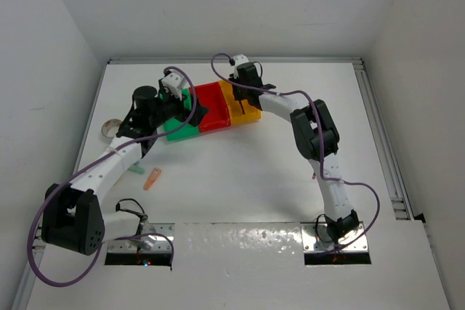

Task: Sort the stationery into containers
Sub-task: Place the pen in the storage box, then pick up the pen from the center of the board, then pick up the pen cap from the center of the board.

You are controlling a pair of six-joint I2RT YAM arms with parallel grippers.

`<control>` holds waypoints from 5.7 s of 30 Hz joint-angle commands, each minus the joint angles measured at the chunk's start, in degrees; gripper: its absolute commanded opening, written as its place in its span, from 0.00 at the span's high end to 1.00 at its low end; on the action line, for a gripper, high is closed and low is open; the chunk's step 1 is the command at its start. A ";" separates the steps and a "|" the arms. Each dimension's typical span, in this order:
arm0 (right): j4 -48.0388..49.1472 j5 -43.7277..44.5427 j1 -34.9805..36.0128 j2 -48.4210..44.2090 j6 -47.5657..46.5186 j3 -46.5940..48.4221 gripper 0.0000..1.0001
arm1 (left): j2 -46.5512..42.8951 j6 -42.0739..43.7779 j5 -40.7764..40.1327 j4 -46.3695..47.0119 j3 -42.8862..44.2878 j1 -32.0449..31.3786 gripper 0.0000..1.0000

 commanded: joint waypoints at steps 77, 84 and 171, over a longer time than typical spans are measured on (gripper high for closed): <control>-7.85 -5.22 -22.16 -54.01 19.87 -60.69 1.00 | -1.95 -0.70 4.87 9.35 -3.39 -1.01 0.05; 15.62 -6.19 -1.52 -56.42 23.47 -52.33 1.00 | 0.51 -1.49 19.90 13.30 -4.18 -3.64 0.06; -18.38 10.68 -31.46 -61.68 48.53 -77.72 1.00 | -3.26 -0.17 -6.63 13.30 -10.07 -3.12 1.00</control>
